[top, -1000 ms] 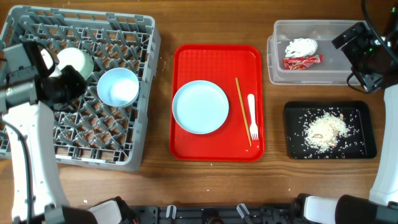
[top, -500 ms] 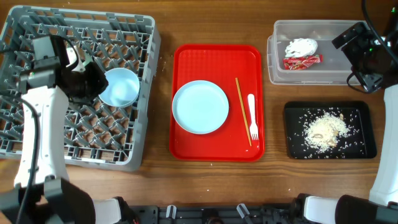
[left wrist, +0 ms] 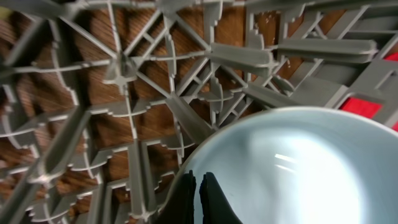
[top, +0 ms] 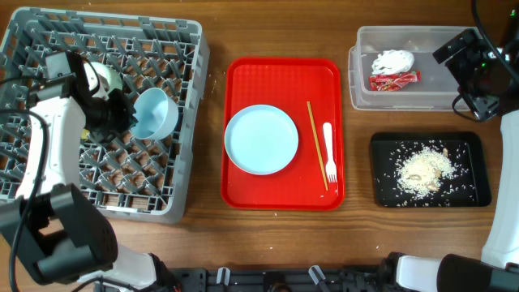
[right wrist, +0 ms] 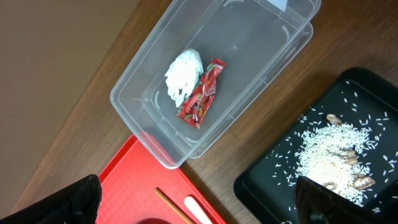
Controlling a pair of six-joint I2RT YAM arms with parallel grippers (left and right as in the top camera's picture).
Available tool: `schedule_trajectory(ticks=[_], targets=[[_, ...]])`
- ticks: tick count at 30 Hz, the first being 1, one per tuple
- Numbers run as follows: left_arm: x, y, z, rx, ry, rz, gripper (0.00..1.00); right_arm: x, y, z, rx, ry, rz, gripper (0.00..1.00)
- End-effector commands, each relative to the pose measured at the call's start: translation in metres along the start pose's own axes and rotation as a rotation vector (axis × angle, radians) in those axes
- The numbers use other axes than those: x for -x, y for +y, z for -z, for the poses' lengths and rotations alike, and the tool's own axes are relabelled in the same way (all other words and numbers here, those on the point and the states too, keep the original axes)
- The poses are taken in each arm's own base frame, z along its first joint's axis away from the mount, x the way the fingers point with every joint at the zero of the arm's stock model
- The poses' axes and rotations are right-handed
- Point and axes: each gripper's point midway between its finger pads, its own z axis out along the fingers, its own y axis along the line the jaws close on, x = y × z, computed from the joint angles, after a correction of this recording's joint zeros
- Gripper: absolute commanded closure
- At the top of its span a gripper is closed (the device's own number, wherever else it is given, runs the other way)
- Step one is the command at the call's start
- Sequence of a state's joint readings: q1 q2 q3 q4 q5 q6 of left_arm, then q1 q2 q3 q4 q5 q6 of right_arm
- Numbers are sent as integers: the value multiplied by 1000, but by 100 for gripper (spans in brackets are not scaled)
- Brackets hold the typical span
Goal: Sort waste into correct bins and load items into the dishwasher rack
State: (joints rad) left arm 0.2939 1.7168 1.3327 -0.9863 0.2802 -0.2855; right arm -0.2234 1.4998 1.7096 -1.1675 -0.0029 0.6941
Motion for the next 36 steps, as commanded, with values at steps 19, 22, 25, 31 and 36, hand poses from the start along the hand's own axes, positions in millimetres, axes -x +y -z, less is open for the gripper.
schedule_trajectory(ticks=[19, 22, 25, 31, 36], targets=[[-7, 16, -27, 42, 46, 2, 96, -1, -1, -3, -6, 5, 11, 0], [-9, 19, -27, 54, 55, 8, 96, -1, -1, -3, -6, 5, 11, 0], [-8, 30, -23, 62, 60, 64, 96, -1, -1, -3, -6, 5, 11, 0], [-5, 58, -14, 73, 67, 192, 96, 0, -1, -3, -6, 5, 11, 0], [3, 69, 13, 64, 11, 237, 96, -1, -1, -3, -6, 5, 11, 0]])
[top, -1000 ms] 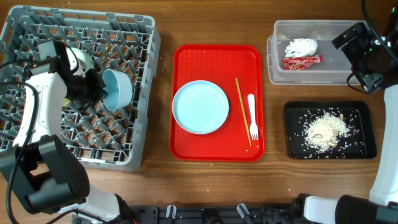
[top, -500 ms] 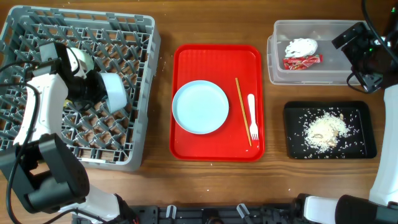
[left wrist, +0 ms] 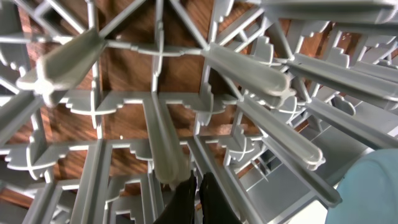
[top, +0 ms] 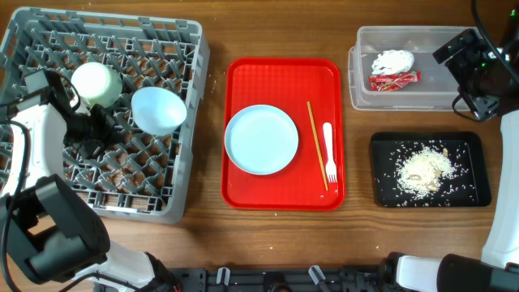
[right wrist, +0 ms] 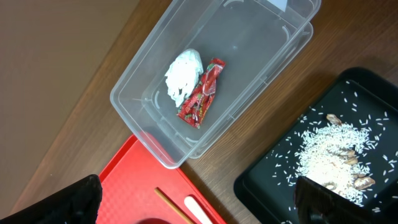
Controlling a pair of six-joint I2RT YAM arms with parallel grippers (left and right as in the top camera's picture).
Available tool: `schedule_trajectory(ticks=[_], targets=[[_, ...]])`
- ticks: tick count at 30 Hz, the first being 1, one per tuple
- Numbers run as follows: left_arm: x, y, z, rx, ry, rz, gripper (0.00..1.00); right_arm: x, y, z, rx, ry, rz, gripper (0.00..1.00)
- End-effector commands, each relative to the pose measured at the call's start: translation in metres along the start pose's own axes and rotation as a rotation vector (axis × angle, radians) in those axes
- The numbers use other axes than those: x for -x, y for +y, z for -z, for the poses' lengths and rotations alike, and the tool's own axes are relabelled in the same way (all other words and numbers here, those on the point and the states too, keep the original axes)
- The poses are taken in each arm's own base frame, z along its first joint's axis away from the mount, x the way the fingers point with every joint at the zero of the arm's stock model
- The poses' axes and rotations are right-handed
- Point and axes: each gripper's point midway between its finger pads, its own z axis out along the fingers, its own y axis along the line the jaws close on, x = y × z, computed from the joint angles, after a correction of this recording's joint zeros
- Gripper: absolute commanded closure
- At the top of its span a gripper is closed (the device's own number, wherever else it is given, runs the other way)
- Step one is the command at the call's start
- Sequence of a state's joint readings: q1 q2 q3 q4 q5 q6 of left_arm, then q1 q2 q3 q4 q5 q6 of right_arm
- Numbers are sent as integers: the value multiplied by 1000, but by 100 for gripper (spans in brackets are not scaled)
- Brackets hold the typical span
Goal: Sort waste into correct bins and load items into the dishwasher rack
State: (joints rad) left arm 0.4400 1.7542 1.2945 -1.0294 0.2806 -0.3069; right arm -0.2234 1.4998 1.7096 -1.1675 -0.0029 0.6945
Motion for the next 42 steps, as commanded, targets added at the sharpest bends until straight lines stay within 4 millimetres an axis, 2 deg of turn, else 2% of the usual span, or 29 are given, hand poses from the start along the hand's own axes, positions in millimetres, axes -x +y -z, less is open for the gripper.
schedule_trajectory(ticks=[1, 3, 4, 7, 8, 10, 13, 17, 19, 26, 31, 42], targets=[[10, 10, 27, 6, -70, 47, 96, -1, -1, -3, -6, 5, 11, 0], [10, 5, 46, -13, -108, 39, 96, -1, -1, -3, -6, 5, 12, 0], [8, -4, 57, -45, -126, 23, 96, -1, -1, -3, -6, 5, 11, 0], [-7, -49, 82, -189, -182, -159, 96, -1, -1, -3, -6, 5, 11, 0], [-13, -65, 85, -211, -195, -218, 96, -1, -1, -3, -6, 5, 11, 0], [-25, -91, 76, -225, -180, -306, 96, -1, -1, -3, -6, 5, 11, 0], [-35, -103, 51, -210, -126, -346, 96, -1, -1, -3, -6, 5, 12, 0], [-34, -97, 21, -170, -51, -327, 96, 0, -1, -3, -6, 5, 11, 0], [-27, -85, 11, -112, -45, -303, 96, -1, -1, -3, -6, 5, 12, 0], [-12, -56, 11, -21, -73, -246, 96, 0, -1, -3, -6, 5, 11, 0], [-10, -49, 11, -15, -74, -231, 96, -1, -1, -3, -6, 5, 12, 0], [-24, -28, -31, -7, -46, -219, 96, -1, -1, -3, -6, 5, 12, 0]])
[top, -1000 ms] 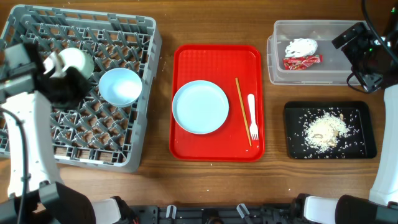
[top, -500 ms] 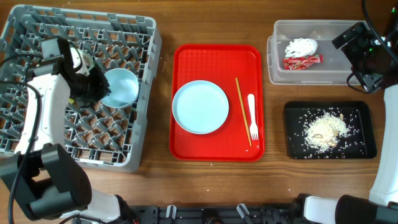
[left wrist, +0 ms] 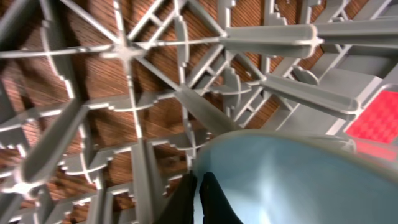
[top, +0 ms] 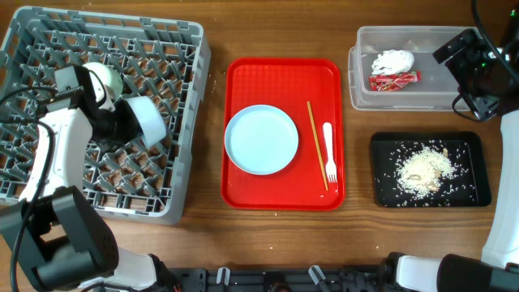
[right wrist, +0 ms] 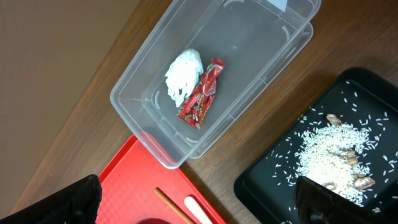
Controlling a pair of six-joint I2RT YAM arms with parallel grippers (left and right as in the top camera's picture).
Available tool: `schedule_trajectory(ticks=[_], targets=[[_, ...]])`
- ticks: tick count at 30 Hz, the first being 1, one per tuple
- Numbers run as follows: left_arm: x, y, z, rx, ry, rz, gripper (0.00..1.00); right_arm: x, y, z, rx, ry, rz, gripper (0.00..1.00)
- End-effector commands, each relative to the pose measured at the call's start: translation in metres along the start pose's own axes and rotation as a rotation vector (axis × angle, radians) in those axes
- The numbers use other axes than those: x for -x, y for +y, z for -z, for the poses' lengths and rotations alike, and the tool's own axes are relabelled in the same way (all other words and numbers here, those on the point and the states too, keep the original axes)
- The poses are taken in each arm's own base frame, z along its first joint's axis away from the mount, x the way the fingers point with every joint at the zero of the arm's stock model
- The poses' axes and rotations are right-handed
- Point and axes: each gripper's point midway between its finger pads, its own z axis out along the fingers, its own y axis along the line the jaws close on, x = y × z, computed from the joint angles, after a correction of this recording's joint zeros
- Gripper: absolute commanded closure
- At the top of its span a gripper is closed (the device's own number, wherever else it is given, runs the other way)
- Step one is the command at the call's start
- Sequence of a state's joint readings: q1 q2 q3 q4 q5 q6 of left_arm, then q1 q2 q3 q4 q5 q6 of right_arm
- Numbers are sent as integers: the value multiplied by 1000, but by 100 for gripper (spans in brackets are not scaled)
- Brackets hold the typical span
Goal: Sort waste into correct bins and load items into the dishwasher rack
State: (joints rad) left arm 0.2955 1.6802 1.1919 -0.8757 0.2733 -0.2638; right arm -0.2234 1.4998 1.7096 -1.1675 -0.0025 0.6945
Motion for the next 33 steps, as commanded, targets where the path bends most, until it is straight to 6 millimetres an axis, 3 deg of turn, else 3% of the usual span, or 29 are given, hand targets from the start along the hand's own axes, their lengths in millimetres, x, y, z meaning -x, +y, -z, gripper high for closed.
schedule_trajectory(ticks=[1, 9, 19, 22, 24, 27, 28, 29, 31, 33], targets=[[-11, 13, -19, 31, 28, -5, 96, -1, -1, -3, -6, 6, 12, 0], [-7, 15, -21, 34, 7, -11, 96, -1, -1, -3, -6, 6, 12, 0], [7, 46, -12, 99, -40, 107, 96, -1, -1, -3, -6, 6, 11, 0], [13, 42, 6, 88, -80, 105, 96, -1, -1, -3, -6, 6, 12, 0], [21, 30, 32, 68, -138, 86, 96, -1, -1, -3, -6, 6, 12, 0], [22, -3, 79, -1, -228, 21, 96, -1, -1, -3, -6, 5, 11, 0], [17, -16, 93, -24, -253, -10, 92, -1, -1, -3, -6, 6, 12, 0], [13, -25, 102, -39, -272, -38, 73, -1, -1, -3, -6, 6, 12, 0], [-3, -45, 115, -68, -290, -101, 49, -1, -1, -3, -6, 6, 12, 0], [-27, -68, 123, -97, -279, -189, 45, -1, -1, -3, -6, 6, 12, 0]])
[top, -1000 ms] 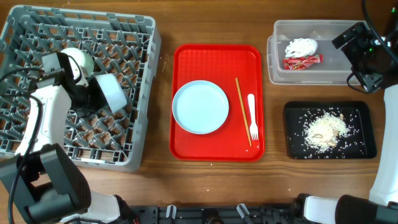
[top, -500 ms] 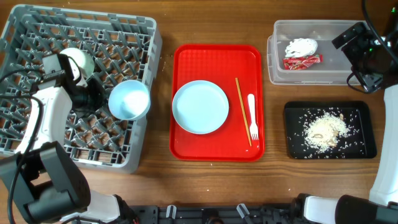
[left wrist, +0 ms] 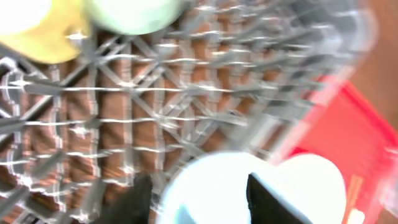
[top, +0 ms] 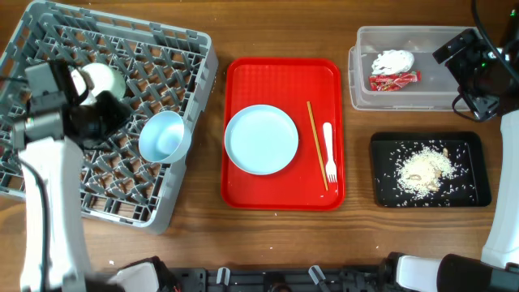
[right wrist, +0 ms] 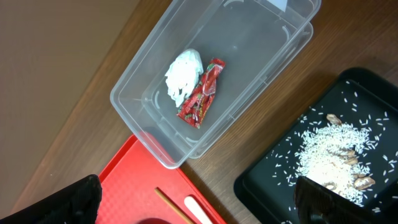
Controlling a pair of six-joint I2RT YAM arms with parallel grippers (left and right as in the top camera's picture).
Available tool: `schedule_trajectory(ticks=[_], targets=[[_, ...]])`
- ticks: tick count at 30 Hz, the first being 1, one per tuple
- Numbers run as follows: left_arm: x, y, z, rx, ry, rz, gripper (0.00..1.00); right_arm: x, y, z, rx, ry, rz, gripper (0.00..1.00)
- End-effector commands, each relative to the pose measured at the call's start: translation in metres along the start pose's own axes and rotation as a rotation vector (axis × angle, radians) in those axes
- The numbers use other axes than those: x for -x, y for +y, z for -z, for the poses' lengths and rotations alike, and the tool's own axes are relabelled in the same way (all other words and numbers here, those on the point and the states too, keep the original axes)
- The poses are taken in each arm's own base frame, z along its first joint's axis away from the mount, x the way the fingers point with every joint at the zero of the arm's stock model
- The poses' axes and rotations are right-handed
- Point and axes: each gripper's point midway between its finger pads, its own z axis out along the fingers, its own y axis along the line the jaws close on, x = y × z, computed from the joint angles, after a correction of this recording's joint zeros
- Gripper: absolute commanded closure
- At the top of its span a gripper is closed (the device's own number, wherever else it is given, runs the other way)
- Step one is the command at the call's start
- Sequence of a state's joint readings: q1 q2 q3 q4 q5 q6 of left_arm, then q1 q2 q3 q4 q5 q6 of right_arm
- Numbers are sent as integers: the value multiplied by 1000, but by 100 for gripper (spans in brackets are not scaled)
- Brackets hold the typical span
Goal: Sort waste into correct bins and load items into the dishwasher rack
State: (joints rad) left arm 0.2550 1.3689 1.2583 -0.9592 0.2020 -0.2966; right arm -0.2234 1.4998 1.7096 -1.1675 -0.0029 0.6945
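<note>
A light blue bowl [top: 165, 136] sits mouth up in the grey dishwasher rack [top: 182, 36], near its right side. My left gripper [top: 112, 122] is just left of the bowl. In the blurred left wrist view the left gripper [left wrist: 199, 182] is open, its fingers [left wrist: 140, 198] wide apart with the pale bowl [left wrist: 211, 186] below them. A cream cup [top: 97, 79] stands in the rack behind it. On the red tray [top: 235, 186] lie a blue plate [top: 261, 139], a chopstick [top: 316, 144] and a white fork [top: 328, 152]. My right gripper [right wrist: 198, 183] hangs open and empty, high over the table.
A clear bin [top: 361, 89] at the back right holds a white tissue [top: 392, 61] and a red wrapper [top: 395, 79]. In front of it a black tray [top: 381, 191] carries rice and scraps [top: 423, 168]. The rack sits askew on the wooden table.
My left gripper has opened and sits higher. The bowl went from lying on its side to mouth up, a little nearer the front right. The rack has turned askew. The right arm is unchanged.
My left gripper was shut beside the bowl, which lay on its side in the rack. Then the bowl lay upside down, with the shut gripper to its left. Then it was on its side again at the gripper. Now it rests mouth up and the gripper is open.
</note>
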Motion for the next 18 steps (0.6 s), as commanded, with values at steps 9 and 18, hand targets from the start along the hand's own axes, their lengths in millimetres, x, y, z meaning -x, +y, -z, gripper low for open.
schedule_trajectory(ticks=[9, 18], targets=[[-67, -53, 18, 103, 44, -263, 45, -1, -1, -3, -6, 5, 12, 0], [-19, 45, 49, 163, -48, 311, 41, 4, 3, -3, 10, -14, -13, 0]])
